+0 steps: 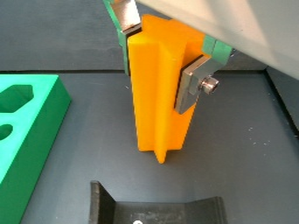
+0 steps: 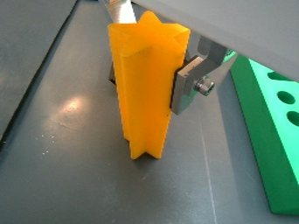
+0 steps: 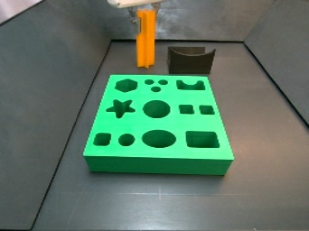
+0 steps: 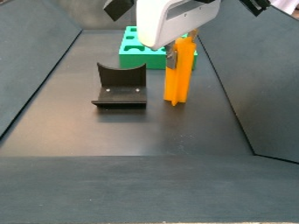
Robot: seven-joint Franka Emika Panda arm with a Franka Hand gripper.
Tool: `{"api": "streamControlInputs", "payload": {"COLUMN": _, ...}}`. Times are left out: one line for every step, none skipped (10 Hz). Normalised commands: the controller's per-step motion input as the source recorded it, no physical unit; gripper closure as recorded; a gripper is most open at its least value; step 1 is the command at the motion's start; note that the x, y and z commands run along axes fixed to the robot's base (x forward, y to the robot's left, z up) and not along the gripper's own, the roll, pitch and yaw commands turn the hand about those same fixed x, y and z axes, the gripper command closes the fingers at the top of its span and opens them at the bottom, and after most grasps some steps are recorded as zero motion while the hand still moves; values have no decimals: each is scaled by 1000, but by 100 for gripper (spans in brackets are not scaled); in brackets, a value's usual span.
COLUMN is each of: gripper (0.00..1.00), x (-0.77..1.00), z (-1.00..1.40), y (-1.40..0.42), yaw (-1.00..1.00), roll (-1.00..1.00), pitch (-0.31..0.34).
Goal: Pick up the star object. Move up. Move to above the board. Insert the star object.
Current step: Pick up the star object, then move up.
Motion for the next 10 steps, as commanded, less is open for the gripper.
{"api": "streamControlInputs", "payload": {"gripper": 100, "x": 0, "z": 0, "y": 0, "yaw": 0, "roll": 0, "pitch": 0}}
{"api": "streamControlInputs", "payload": {"gripper": 100, "x": 0, "z": 0, "y": 0, "yaw": 0, "roll": 0, "pitch": 0}}
{"api": "streamControlInputs", "payload": {"gripper": 100, "x": 0, "z": 0, "y": 0, "yaw": 0, "roll": 0, "pitch": 0}}
{"api": "streamControlInputs", "payload": {"gripper": 100, "x": 0, "z": 0, "y": 0, "yaw": 0, "roll": 0, "pitch": 0}}
{"api": "streamControlInputs", "payload": {"gripper": 100, "x": 0, "z": 0, "y": 0, "yaw": 0, "roll": 0, "pitch": 0}}
{"api": "streamControlInputs", "payload": {"gripper": 100, "x": 0, "z": 833, "y": 0, "yaw": 0, "roll": 0, "pitch": 0}}
{"api": "streamControlInputs", "payload": {"gripper": 100, "x": 15, "z": 844, "y": -69, "yaw": -11, "roll": -7, "pitch": 3}}
{"api": "streamControlInputs", "payload": {"gripper": 100, "x": -15, "z": 749, "y": -68, "yaw": -3, "roll": -23, "pitch": 34}}
{"api": "streamControlInputs", "payload": {"gripper": 100, "x": -13, "z": 617, "y": -43, "yaw": 11, "roll": -40, "pitch": 38}}
{"api": "streamControlInputs", "payload": {"gripper": 100, "x": -3, "z": 357, "y": -20, "yaw": 22, "roll": -72, "pitch": 41}}
